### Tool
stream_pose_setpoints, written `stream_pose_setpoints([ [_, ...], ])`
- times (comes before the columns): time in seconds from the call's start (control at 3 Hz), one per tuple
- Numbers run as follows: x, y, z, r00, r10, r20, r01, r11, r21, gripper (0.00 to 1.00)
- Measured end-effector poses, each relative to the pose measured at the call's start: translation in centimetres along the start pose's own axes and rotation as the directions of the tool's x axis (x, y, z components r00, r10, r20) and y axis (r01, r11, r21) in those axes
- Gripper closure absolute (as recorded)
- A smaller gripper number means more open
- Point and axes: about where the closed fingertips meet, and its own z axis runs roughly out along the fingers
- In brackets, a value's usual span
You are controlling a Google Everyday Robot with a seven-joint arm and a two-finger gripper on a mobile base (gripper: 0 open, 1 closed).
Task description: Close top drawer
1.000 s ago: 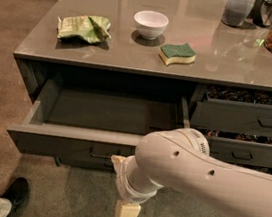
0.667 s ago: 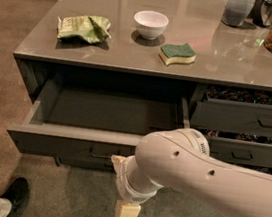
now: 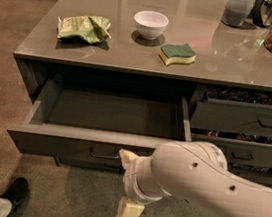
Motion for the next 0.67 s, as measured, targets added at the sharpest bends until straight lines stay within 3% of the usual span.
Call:
stream_pose_setpoints([
  [0.33, 0.3, -2.2, -1.9, 0.998, 0.049, 0.024, -0.052, 0.9897, 0.133, 0.0],
  [0.67, 0.5, -5.3, -3.4, 0.997, 0.067, 0.036, -0.073, 0.9733, 0.218, 0.0],
])
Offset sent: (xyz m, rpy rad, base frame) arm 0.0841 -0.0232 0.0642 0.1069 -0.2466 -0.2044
